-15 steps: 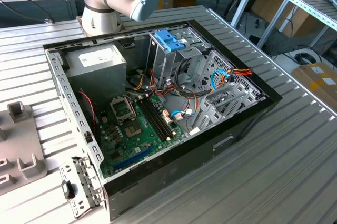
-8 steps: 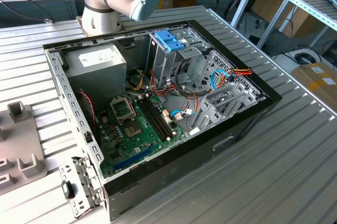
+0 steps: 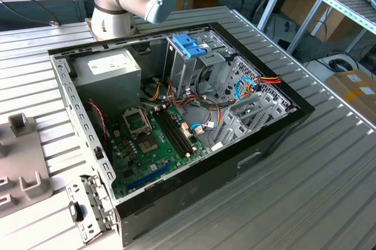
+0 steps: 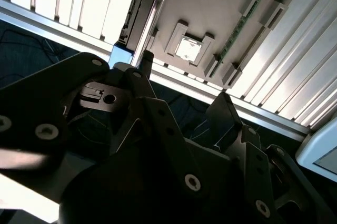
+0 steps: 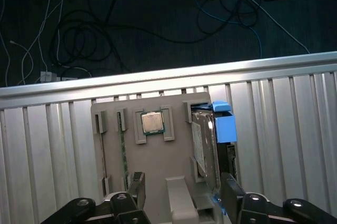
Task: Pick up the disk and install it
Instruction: 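Pick up the disk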
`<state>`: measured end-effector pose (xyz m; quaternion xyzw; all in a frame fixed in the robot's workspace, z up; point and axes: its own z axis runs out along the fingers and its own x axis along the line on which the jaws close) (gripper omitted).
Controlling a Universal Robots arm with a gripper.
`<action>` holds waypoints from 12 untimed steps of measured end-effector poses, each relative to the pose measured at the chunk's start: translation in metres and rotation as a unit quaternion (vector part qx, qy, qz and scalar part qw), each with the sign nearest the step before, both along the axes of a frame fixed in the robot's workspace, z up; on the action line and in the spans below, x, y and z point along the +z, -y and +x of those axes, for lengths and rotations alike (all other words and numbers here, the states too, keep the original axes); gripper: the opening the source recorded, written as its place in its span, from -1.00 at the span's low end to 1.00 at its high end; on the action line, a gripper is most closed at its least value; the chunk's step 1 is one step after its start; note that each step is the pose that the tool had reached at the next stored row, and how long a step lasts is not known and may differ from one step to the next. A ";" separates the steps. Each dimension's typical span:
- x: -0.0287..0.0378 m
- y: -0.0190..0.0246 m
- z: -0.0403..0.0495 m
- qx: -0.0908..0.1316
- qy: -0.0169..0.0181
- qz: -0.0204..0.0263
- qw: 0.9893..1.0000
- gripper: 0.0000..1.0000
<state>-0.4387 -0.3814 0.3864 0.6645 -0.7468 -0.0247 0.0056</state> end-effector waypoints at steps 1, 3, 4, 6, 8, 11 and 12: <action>-0.0002 -0.0001 0.0000 0.000 0.000 0.000 1.000 0.35; -0.0007 -0.0006 -0.0001 0.000 0.000 0.000 1.000 0.35; -0.0008 -0.0010 -0.0001 0.000 0.000 0.000 1.000 0.35; -0.0014 -0.0021 -0.0001 0.000 0.000 0.000 1.000 0.35; -0.0021 -0.0028 0.0000 0.000 0.000 0.000 1.000 0.35; -0.0028 -0.0034 0.0000 0.000 0.000 0.000 1.000 0.35; -0.0030 -0.0034 0.0000 0.000 0.000 0.000 1.000 0.35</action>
